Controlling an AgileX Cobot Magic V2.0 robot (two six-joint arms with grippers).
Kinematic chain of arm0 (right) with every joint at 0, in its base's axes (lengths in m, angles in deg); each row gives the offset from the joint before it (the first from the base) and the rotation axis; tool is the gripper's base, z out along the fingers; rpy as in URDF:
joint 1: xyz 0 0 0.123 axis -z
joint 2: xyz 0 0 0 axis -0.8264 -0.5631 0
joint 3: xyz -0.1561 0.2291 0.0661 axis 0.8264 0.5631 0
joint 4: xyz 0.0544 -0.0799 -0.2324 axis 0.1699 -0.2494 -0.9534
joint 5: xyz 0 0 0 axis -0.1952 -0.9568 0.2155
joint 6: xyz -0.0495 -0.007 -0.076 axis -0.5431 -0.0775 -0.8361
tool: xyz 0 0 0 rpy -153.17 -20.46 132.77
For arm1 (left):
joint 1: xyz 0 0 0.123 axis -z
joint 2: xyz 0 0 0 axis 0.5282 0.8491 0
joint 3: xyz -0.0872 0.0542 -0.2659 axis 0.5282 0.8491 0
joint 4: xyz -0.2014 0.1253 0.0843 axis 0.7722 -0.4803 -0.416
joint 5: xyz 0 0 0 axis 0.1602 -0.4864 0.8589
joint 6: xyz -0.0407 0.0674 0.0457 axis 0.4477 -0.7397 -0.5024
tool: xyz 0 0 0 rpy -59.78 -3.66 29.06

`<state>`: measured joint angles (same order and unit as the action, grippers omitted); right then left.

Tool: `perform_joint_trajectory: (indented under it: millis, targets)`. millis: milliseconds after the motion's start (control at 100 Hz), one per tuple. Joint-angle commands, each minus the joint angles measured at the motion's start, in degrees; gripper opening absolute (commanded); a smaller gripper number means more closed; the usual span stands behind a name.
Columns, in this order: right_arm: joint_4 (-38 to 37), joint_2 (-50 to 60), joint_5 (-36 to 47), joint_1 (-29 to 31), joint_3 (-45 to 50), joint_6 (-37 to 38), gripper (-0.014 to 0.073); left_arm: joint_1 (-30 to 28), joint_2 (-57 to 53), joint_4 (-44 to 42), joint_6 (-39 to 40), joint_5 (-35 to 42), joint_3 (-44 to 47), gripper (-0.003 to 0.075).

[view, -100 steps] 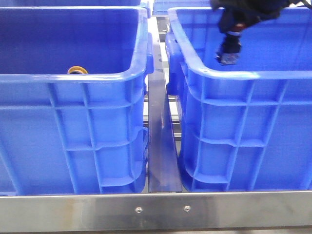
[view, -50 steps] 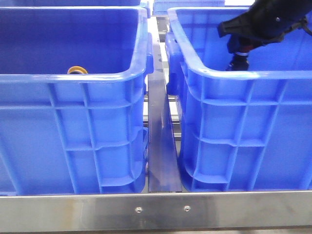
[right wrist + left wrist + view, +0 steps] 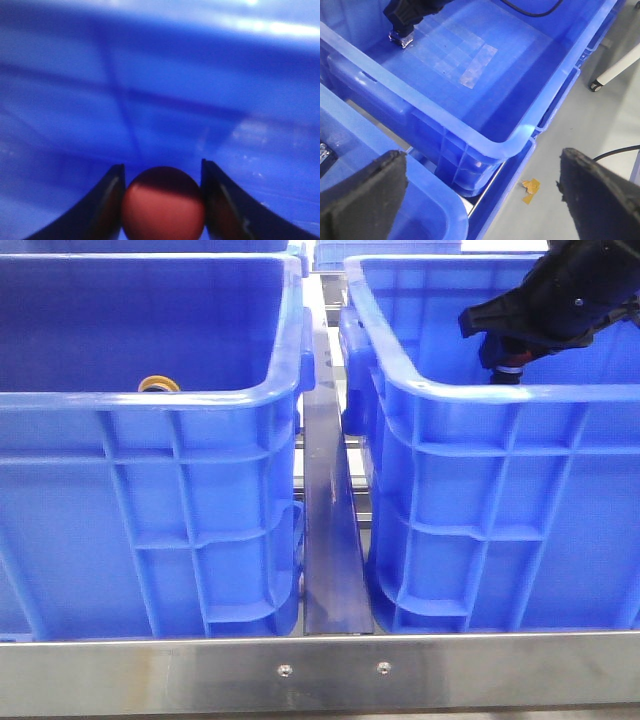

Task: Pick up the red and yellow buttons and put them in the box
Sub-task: 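Lower the red button into the empty crate with the right gripper and release, then lower the left gripper into the button crate and grasp a yellow-capped button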

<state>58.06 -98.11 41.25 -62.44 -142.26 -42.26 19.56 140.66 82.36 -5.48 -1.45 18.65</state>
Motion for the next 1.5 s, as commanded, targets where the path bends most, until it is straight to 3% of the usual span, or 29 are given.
perform_joint_trajectory:
  millis: [0, 110, 280, 370, 780, 1010, 1260, 1490]
  targets:
    - [0.3, 2.33, 3.46, 0.6, -1.93, -0.36, 0.0127, 0.42, -1.38, 1.09, 0.19, 4.17, -1.81, 0.0587]
    - [0.3, 2.33, 3.39, 0.9, -1.93, -0.36, 0.0179, 0.42, -1.38, 1.12, 0.19, 4.17, -1.81, 0.0587]
    - [0.35, 2.33, 2.36, 0.9, -1.93, -0.36, 0.0486, 0.42, -1.38, 1.12, 0.19, 4.29, -1.81, 0.0587]
    - [0.35, 2.44, 1.62, 0.9, -1.93, -0.36, 0.0563, 0.42, -1.38, 1.12, 0.19, 4.4, -1.81, 0.0587]
    - [0.46, 7.16, -5.26, 0.9, -1.93, -0.29, 0.0562, 0.42, -1.38, 1.12, 0.19, 4.4, -1.81, 0.0587]
    - [0.46, 12.56, -10.13, 0.9, -1.93, -0.29, 0.0505, 0.3, -3.57, 0.56, 0.57, 5.83, -1.81, 0.0586]
    - [0.46, 19.89, -17.57, 0.9, -1.39, 0.3, 0.0505, -7.58, -7.15, 0.56, 0.57, 2.65, -2.84, 0.0586]
    - [0.46, 28.51, -17.71, 0.9, 5.49, 0.3, 0.0505, -16.88, -7.81, 0.56, 0.57, -2.44, -2.84, 0.0586]
